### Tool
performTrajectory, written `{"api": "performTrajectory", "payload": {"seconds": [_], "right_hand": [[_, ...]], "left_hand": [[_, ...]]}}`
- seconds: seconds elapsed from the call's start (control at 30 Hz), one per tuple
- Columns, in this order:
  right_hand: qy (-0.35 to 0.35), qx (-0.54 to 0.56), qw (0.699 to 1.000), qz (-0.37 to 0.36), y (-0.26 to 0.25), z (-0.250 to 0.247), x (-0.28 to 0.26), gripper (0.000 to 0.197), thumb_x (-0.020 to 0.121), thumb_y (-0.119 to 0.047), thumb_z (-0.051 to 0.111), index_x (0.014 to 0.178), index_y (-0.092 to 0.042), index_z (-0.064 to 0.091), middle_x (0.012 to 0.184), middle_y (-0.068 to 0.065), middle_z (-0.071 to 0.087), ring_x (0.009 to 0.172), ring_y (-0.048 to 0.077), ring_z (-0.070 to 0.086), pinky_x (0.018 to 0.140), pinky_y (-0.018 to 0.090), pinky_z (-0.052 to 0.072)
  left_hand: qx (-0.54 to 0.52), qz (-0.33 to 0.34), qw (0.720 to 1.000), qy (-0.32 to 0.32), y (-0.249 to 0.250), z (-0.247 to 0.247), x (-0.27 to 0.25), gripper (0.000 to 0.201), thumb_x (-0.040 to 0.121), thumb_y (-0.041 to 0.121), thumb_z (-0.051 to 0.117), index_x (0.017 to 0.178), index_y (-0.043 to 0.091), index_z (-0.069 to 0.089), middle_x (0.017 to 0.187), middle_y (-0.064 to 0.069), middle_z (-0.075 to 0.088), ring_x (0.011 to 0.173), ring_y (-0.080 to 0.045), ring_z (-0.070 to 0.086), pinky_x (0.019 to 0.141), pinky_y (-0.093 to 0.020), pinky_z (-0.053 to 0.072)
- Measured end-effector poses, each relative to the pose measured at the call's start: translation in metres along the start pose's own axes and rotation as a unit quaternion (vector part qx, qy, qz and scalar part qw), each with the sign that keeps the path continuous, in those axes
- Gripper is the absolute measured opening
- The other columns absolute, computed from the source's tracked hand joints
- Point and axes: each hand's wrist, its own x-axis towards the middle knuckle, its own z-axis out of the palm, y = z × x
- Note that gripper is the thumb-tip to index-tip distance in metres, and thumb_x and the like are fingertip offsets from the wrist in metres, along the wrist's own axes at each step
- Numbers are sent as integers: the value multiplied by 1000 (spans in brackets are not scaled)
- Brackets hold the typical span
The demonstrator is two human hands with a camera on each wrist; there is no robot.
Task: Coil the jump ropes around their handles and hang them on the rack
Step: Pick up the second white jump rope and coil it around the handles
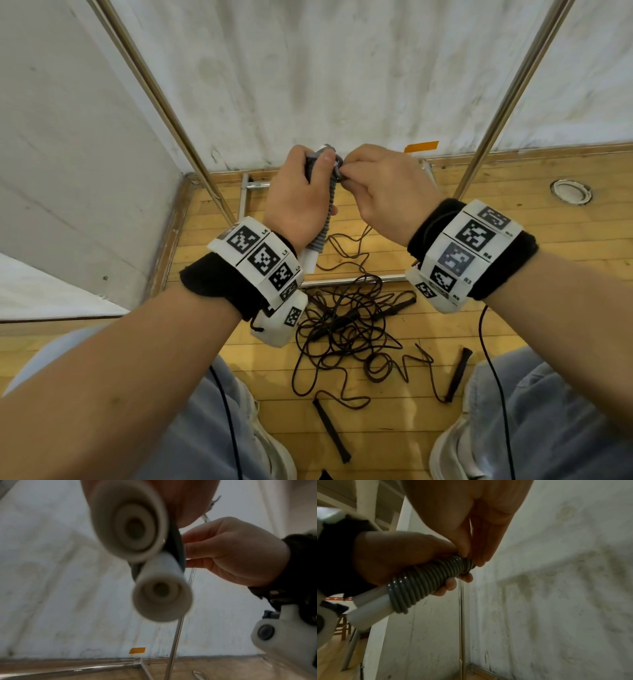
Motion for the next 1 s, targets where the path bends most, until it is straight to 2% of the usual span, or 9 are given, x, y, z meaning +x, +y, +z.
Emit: {"api": "performTrajectory", "payload": {"seconds": [0.07,0.17,0.33,0.43,0.5,0.57,0.7,0.83,1.0], "right_hand": [[-21,-9,1000,-13,2,-1,2,24,95,-9,47,103,1,67,106,16,61,90,34,58,80,43,45],[-23,-3,999,-22,3,-5,2,24,96,-11,48,102,-1,68,103,15,60,90,32,57,74,29,38],[-18,41,999,-7,6,-10,3,20,92,-17,56,92,-5,72,88,11,64,82,24,58,74,32,42],[34,145,985,86,7,-8,4,7,81,-21,69,79,-18,64,69,-8,59,64,6,52,64,17,42],[46,211,967,133,8,-7,4,20,75,-20,75,82,-24,56,65,-14,56,58,-2,52,61,9,43],[42,236,960,141,10,-5,3,22,74,-20,76,84,-25,57,63,-14,55,57,-6,50,60,7,42],[39,235,963,129,11,-6,4,19,75,-22,75,86,-25,59,68,-13,53,62,-1,49,59,10,42],[26,225,968,110,11,-8,5,19,79,-21,71,89,-23,54,76,-10,50,69,7,47,63,13,40],[-2,191,977,92,8,-8,5,20,83,-20,67,88,-19,47,87,-4,47,75,9,44,65,8,36]], "left_hand": [[41,8,999,-17,0,-3,-1,22,101,36,39,94,16,45,77,2,59,52,-21,65,53,-41,53],[70,20,997,-35,-1,-6,-2,25,102,37,35,97,15,45,77,3,58,52,-19,66,54,-42,54],[32,26,997,-63,-1,-7,-5,25,102,32,34,95,12,46,73,-1,56,51,-23,63,54,-50,53],[-2,24,997,-73,-2,-8,-5,22,102,29,36,92,13,46,74,-4,56,52,-26,61,54,-51,53],[-16,27,996,-78,-1,-9,-6,20,102,28,37,88,16,46,75,-5,57,52,-25,61,53,-46,52],[-27,29,995,-86,-1,-10,-5,20,102,28,37,88,17,47,76,-6,57,53,-24,61,53,-42,52],[-51,31,993,-100,-2,-11,-4,23,102,29,34,92,12,47,79,-11,56,57,-25,60,52,-38,52],[-70,39,992,-93,0,-11,-4,25,104,26,30,87,18,47,81,-12,55,60,-23,59,49,-31,53],[-70,51,991,-98,0,-9,-5,22,103,24,31,88,19,46,80,-8,55,62,-19,57,55,-38,55]]}}
